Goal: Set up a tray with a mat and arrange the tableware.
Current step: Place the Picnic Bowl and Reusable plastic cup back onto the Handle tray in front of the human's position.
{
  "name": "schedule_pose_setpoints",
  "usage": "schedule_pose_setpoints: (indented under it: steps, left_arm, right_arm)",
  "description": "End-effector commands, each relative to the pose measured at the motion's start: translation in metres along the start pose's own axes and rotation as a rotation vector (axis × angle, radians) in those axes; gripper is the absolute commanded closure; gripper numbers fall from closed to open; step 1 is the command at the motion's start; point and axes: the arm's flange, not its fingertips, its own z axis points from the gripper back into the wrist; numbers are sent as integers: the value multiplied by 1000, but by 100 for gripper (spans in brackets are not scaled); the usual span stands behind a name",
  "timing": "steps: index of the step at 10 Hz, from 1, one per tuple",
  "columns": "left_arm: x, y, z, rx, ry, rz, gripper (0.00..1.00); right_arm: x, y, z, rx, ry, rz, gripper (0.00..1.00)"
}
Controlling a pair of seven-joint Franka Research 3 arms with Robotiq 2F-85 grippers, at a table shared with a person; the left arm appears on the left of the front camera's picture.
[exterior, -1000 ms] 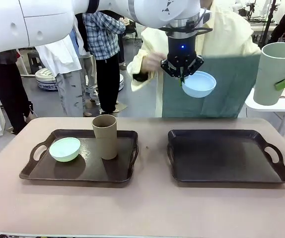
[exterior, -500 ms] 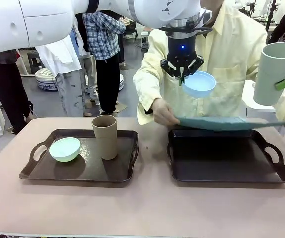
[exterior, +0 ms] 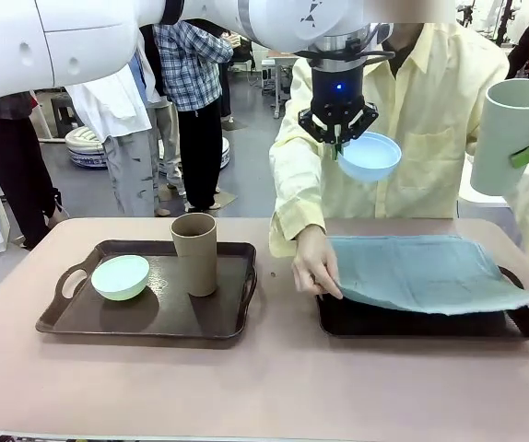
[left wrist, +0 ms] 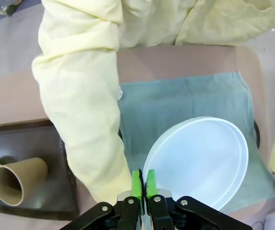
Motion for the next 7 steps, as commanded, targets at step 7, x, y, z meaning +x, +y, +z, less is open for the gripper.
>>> schedule_pose_setpoints:
  steps: [7]
  left_arm:
    - [4, -2, 3, -9, -6, -2, 100]
  right_arm:
    - [2, 1, -1, -3, 4, 3, 70]
